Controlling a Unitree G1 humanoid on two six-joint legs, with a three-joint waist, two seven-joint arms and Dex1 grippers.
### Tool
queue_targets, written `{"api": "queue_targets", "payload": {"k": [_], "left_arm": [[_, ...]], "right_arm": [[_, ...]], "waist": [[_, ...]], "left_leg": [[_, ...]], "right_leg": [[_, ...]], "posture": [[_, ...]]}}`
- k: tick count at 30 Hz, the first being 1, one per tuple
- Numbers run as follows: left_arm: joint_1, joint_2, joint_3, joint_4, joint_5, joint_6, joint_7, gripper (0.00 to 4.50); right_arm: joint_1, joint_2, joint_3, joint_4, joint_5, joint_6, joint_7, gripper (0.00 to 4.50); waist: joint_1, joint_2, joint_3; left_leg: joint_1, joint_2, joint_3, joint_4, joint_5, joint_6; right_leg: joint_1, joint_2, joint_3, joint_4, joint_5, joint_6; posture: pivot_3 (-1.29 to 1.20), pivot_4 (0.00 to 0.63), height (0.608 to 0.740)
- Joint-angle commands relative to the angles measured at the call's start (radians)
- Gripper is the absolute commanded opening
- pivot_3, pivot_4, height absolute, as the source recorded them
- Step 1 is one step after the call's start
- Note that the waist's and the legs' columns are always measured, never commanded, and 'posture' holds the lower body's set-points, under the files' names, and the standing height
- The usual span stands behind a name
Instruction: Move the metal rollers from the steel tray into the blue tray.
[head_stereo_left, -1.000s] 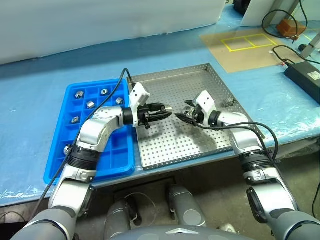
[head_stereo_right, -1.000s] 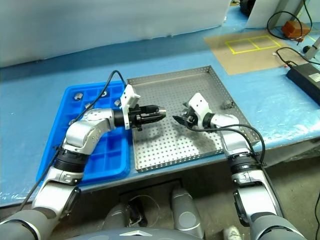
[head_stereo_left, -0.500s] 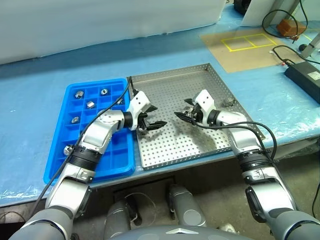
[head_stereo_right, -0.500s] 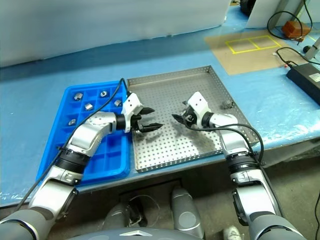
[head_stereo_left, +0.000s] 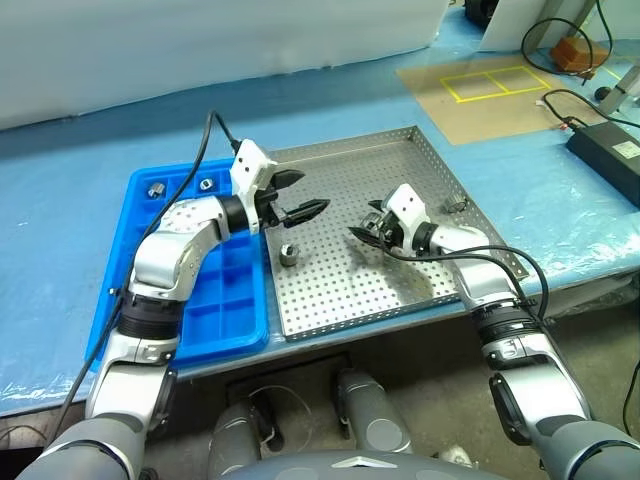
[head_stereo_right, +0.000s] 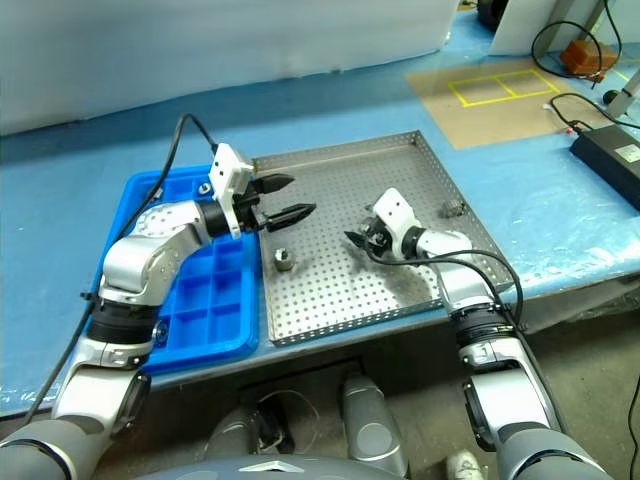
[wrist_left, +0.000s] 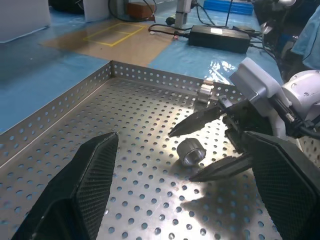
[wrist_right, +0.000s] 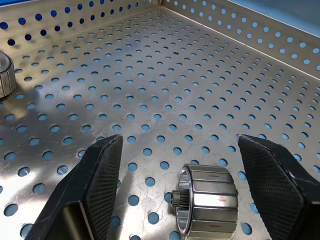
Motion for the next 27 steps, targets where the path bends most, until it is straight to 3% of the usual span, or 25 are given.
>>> {"api": "queue_targets", "payload": {"k": [1,3,6,10,19,23,27], "left_arm": [[0.077,0.055,0.01,-0.128,0.023,-0.002,0.029,4.31],[0.129,0.064,0.037,-0.18,0.006,0.024,0.061,4.31],[0.202,0.065,0.077,-0.234,-0.006,0.048,0.124,4.31],[0.287,0.094,0.129,-0.298,-0.029,0.057,0.138,4.31],[0.305,0.119,0.155,-0.317,-0.076,0.053,0.14,4.31],[0.292,0.104,0.145,-0.305,-0.079,0.05,0.15,4.31],[0.287,0.102,0.139,-0.3,-0.095,0.05,0.132,4.31]], "right_arm": [[-0.016,0.003,-0.003,-0.015,0.006,-0.035,-0.003,2.82],[-0.025,0.01,-0.002,-0.002,-0.009,-0.04,-0.029,2.17],[-0.034,0.017,0.001,0.014,-0.004,-0.053,-0.019,2.17],[-0.053,0.033,0.011,0.031,-0.012,-0.055,-0.027,0.97],[-0.12,0.051,-0.017,0.118,0.0,-0.093,-0.045,0.97],[-0.132,0.053,-0.037,0.102,0.037,-0.115,-0.018,1.87],[-0.139,0.046,-0.064,0.097,0.066,-0.024,-0.026,3.27]], "waist": [[0.0,0.0,0.0],[0.0,0.0,0.0],[0.003,0.0,0.0],[0.003,0.0,0.0],[0.01,0.0,0.0],[0.012,0.0,0.0],[0.012,0.0,0.0]], "left_leg": [[0.0,0.0,0.0,0.0,0.0,0.0],[0.0,0.0,0.0,0.0,0.0,0.0],[0.0,0.0,0.0,0.0,0.0,0.0],[0.001,0.0,0.0,0.0,-0.002,-0.004],[0.001,0.0,0.0,0.0,-0.002,-0.004],[0.001,0.0,0.0,0.0,-0.002,-0.004],[0.001,0.0,0.0,-0.001,-0.001,-0.004]], "right_leg": [[0.0,0.0,0.0,0.0,0.0,0.0],[0.0,0.0,0.0,0.0,0.0,0.0],[0.0,0.0,0.0,0.0,0.0,0.0],[0.001,0.0,0.0,0.0,0.0,0.0],[0.001,0.0,0.0,0.0,0.0,0.0],[0.0,0.0,0.0,0.001,0.0,0.0],[0.0,0.0,0.0,0.001,0.0,0.0]], "posture": [[-0.57,0.15,0.74],[-0.56,0.15,0.74],[-0.55,0.15,0.74],[-0.53,0.15,0.74],[-0.5,0.15,0.74],[-0.51,0.15,0.74],[-0.53,0.15,0.74]]}}
